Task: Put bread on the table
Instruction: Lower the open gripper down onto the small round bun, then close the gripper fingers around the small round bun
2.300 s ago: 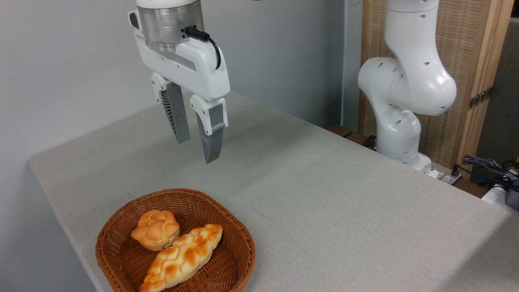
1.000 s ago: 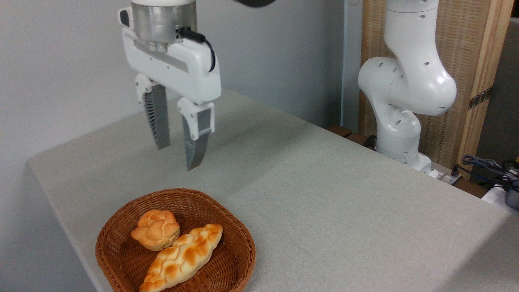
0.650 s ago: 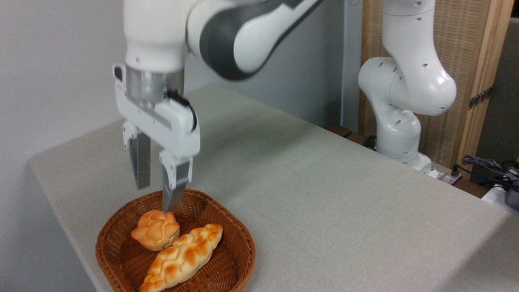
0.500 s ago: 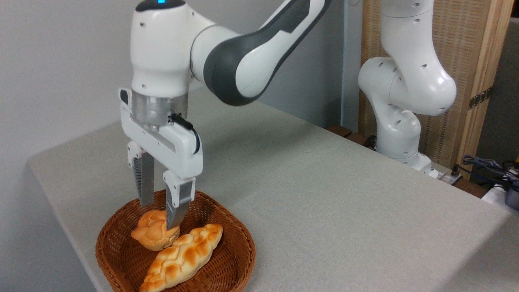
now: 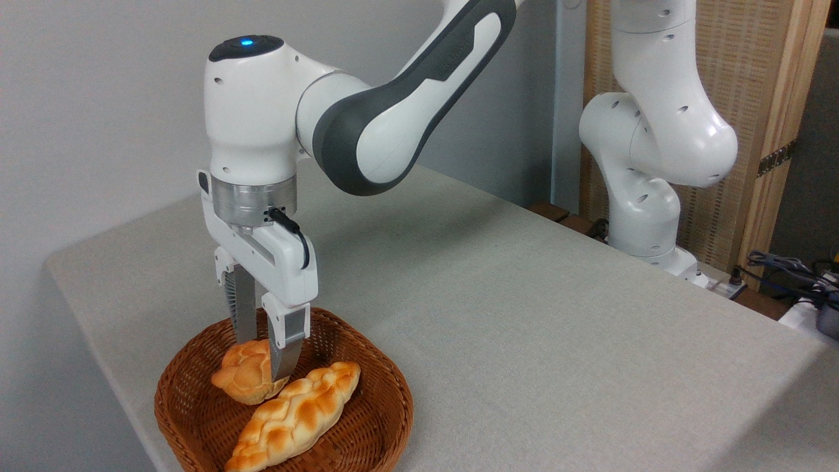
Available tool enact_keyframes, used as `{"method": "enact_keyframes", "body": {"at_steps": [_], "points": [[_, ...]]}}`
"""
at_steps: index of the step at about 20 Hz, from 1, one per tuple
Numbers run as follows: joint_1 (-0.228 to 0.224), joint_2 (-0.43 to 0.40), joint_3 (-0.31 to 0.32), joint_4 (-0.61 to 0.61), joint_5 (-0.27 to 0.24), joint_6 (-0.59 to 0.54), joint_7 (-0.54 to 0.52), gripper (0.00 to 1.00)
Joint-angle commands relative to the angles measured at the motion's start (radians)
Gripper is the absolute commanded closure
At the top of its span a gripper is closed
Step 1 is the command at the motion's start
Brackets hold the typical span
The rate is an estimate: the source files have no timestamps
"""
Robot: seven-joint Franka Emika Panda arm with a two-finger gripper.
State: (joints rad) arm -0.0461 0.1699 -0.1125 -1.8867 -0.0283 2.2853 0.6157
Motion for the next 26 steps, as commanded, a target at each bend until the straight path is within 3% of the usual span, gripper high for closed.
{"method": "enact_keyframes", "body": {"at_steps": [1,5,7,15,26], "points": [[0.000,0.016,-0.012,-0.009,0.019,0.052,-0.008,0.02],[0.002,0.017,-0.013,-0.011,0.034,0.063,-0.002,0.44],[0.002,0.017,-0.013,-0.012,0.045,0.063,-0.001,0.52],[0.002,0.017,-0.013,-0.012,0.045,0.062,-0.002,0.57],[0.002,0.013,-0.013,-0.011,0.044,0.051,-0.004,0.57]]}}
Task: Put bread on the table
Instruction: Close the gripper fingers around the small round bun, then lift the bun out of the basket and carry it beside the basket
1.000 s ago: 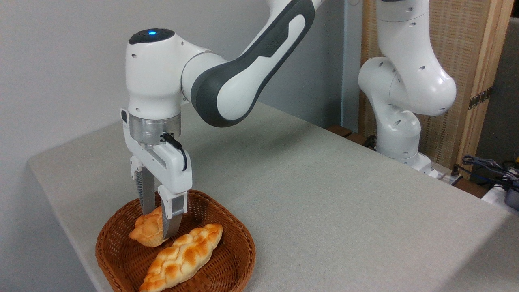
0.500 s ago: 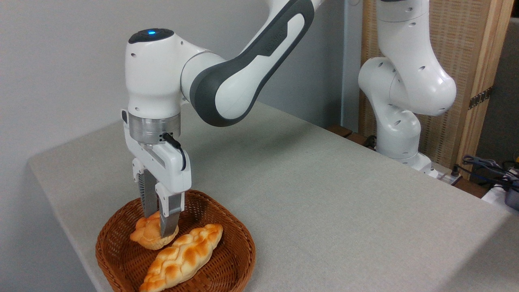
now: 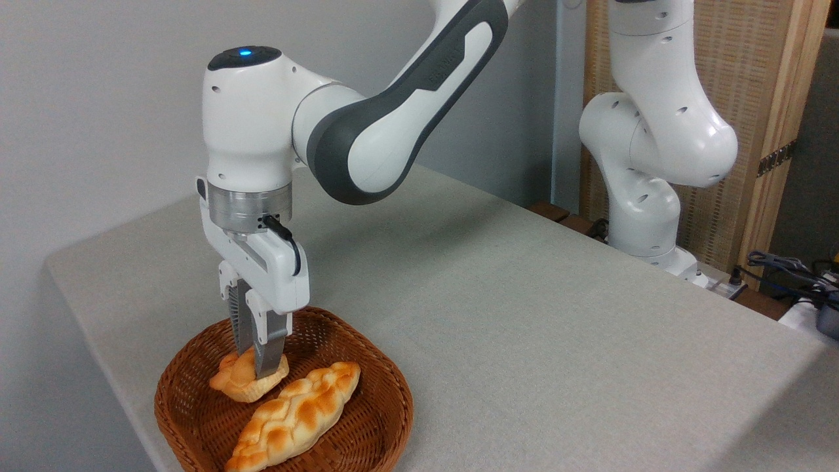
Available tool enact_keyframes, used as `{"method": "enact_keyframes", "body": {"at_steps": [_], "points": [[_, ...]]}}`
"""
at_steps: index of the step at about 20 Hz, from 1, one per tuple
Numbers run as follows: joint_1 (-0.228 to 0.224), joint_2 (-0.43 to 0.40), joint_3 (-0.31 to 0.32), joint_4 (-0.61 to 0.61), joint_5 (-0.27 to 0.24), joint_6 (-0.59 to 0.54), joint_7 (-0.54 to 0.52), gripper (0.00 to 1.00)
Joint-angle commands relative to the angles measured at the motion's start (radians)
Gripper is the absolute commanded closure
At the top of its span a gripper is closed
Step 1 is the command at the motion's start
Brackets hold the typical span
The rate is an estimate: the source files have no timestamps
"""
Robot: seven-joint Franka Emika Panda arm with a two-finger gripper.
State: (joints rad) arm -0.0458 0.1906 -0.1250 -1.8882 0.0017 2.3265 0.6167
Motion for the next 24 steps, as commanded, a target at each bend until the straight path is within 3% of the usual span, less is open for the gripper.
{"method": "enact_keyframes", "body": {"at_steps": [1,10,12,17,20,24], "points": [[0.003,-0.017,-0.001,-0.008,0.014,0.008,-0.012,0.56],[0.007,-0.134,0.033,0.067,-0.017,-0.215,-0.002,0.55],[0.006,-0.167,0.031,0.057,-0.015,-0.284,0.001,0.47],[-0.005,-0.345,0.031,-0.152,-0.017,-0.322,0.107,0.47],[-0.034,-0.431,0.033,-0.261,-0.017,-0.325,0.133,0.47],[-0.116,-0.471,0.036,-0.310,-0.015,-0.400,0.159,0.46]]}}
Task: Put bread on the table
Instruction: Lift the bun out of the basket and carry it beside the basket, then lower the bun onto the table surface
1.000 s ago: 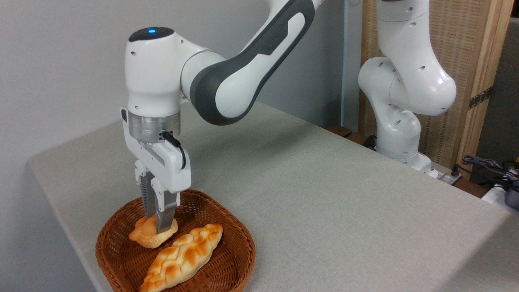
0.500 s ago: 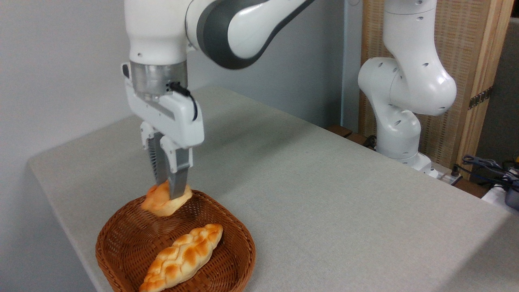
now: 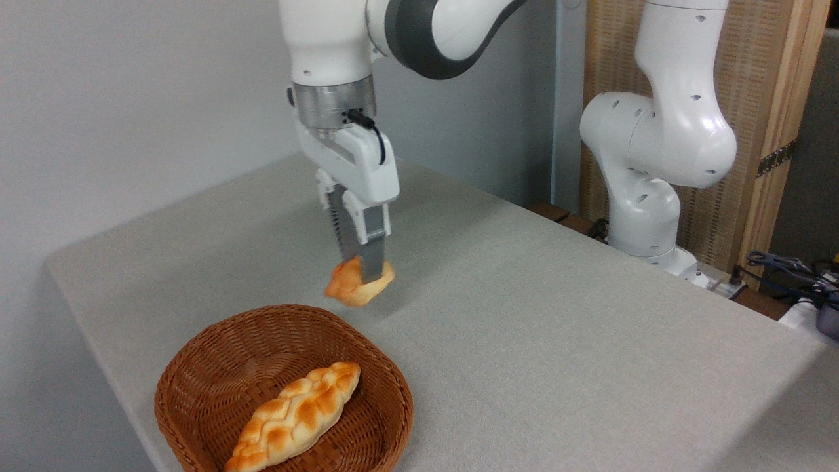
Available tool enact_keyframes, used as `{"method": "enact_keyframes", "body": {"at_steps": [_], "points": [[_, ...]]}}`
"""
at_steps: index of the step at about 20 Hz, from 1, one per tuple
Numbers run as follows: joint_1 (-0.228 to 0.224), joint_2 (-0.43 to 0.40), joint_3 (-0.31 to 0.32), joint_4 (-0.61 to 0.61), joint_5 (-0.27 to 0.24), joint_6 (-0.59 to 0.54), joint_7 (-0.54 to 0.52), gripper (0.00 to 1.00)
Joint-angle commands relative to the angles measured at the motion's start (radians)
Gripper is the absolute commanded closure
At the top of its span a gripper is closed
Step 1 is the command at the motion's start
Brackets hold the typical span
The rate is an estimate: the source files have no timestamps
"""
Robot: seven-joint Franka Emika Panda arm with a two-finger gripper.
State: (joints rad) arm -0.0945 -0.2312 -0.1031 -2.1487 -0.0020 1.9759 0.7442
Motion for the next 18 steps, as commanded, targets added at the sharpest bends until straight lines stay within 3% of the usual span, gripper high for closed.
{"method": "enact_keyframes", "body": {"at_steps": [1,2,3,5,18], "points": [[-0.074,-0.047,0.014,-0.057,-0.012,-0.048,0.031,0.42],[-0.077,-0.043,0.013,-0.065,-0.012,-0.039,0.030,0.34],[-0.088,-0.040,0.013,-0.069,-0.013,-0.034,0.030,0.17],[-0.099,-0.027,0.013,-0.076,-0.013,-0.016,0.030,0.02],[-0.102,-0.019,0.023,-0.074,-0.013,0.009,0.021,0.00]]}}
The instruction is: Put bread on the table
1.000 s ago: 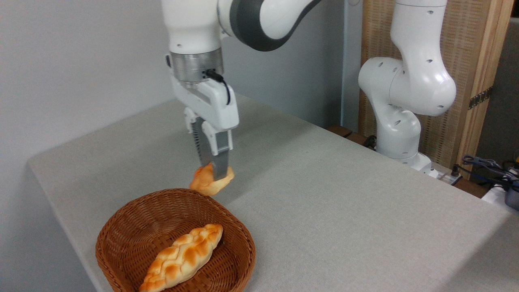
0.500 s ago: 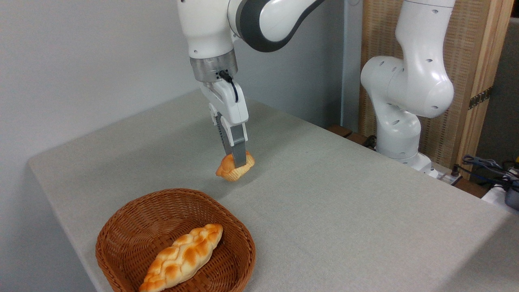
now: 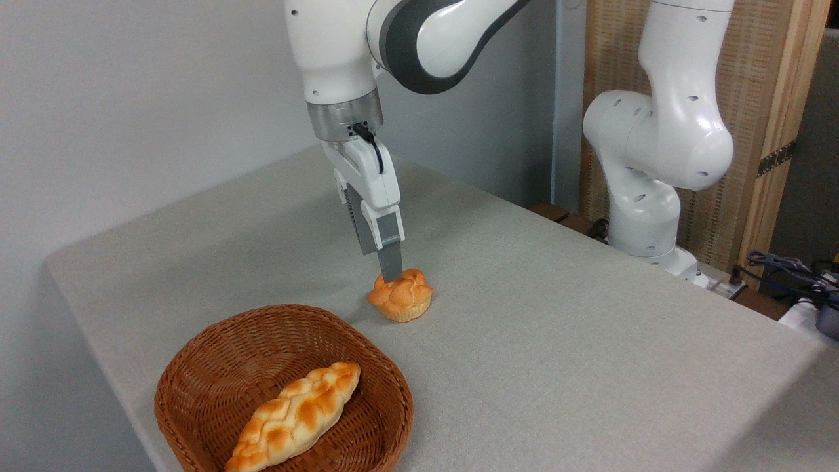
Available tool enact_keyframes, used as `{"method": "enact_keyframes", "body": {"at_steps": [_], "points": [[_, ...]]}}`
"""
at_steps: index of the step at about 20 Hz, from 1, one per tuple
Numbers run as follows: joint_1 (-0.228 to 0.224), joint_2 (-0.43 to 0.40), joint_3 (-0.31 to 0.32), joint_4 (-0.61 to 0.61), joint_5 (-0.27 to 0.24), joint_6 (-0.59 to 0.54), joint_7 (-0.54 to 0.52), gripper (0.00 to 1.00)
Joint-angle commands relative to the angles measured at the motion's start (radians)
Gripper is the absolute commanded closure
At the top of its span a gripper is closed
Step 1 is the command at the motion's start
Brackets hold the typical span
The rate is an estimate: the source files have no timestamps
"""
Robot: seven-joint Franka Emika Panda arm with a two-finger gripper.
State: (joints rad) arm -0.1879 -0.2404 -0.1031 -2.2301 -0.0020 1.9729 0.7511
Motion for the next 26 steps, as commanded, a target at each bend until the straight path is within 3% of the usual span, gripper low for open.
{"method": "enact_keyframes", "body": {"at_steps": [1,3,6,10,12,15,19,26], "points": [[-0.007,-0.010,0.029,0.024,-0.015,0.012,0.011,0.00],[0.007,-0.005,0.029,0.079,-0.026,0.004,-0.009,0.00],[0.059,0.029,0.029,0.199,-0.101,-0.032,-0.027,0.00],[0.111,0.142,0.026,0.433,-0.105,-0.208,-0.027,0.00],[0.128,0.180,0.026,0.506,-0.107,-0.241,-0.033,0.00],[0.128,0.237,0.017,0.578,-0.099,-0.247,-0.136,0.00],[0.127,0.248,0.031,0.630,-0.098,-0.287,-0.127,0.00],[0.070,0.248,0.135,0.659,-0.089,-0.374,-0.040,0.00]]}}
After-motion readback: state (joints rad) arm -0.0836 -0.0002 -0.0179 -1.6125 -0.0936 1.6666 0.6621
